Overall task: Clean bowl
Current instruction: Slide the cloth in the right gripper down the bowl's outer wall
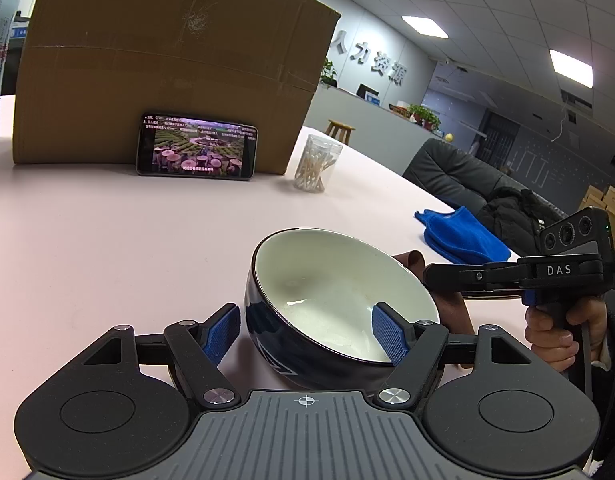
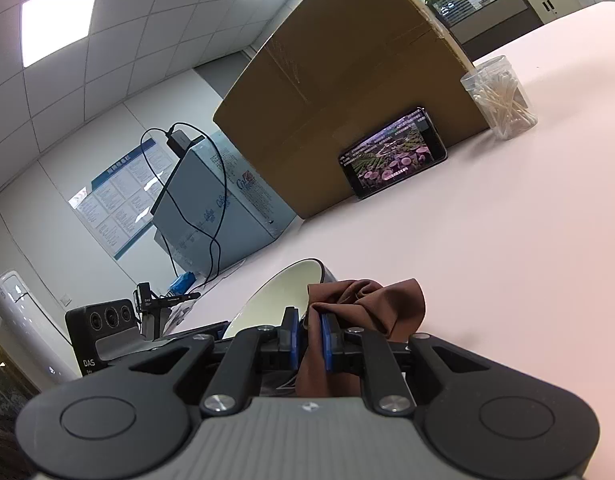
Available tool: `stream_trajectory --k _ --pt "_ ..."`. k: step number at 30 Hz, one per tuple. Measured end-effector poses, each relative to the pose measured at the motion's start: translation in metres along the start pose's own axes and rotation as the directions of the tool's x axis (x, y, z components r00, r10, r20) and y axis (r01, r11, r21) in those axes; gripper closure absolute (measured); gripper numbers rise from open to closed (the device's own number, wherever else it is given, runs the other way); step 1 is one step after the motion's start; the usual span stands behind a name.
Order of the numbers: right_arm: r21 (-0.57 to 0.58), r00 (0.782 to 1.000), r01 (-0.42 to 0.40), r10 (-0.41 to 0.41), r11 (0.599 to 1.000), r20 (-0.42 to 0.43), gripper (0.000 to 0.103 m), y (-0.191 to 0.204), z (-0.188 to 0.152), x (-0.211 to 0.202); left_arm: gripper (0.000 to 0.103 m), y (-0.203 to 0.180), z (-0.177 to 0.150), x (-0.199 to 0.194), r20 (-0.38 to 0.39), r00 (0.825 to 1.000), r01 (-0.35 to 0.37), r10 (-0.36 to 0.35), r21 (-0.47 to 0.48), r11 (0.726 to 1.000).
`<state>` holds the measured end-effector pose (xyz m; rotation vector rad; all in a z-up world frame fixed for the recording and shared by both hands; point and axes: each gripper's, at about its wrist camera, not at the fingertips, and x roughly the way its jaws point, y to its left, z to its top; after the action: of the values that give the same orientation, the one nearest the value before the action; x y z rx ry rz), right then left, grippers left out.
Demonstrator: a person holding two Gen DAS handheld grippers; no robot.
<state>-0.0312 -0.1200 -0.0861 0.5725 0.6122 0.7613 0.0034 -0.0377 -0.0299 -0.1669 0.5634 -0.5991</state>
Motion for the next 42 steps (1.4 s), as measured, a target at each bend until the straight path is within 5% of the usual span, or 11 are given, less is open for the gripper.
stream_trajectory --k 6,15,24,42 --pt "0.01 0.999 0.029 -0.029 1.0 -0.03 0.088 -0.003 -0.001 0.005 0.029 0.001 0.0 -0.001 0.0 1.0 -0.001 0.001 0.001 1.0" --pt "-0.001 0.999 -0.033 0.033 0.999 0.013 0.088 0.0 0.0 -0.002 0.029 0.001 0.001 0.001 0.001 1.0 -0.001 0.001 0.002 1.0" --pt "0.004 0.998 0.041 -0.041 0.999 -0.037 0.088 -0.002 -0.002 0.005 0.029 0.001 0.0 -0.001 0.001 1.0 -0.001 0.001 0.002 1.0" --pt "-0.031 1.0 -0.023 0.023 0.999 -0.002 0.088 0.008 -0.003 -0.002 0.029 -0.003 0.0 -0.002 0.003 1.0 -0.006 0.006 0.008 1.0"
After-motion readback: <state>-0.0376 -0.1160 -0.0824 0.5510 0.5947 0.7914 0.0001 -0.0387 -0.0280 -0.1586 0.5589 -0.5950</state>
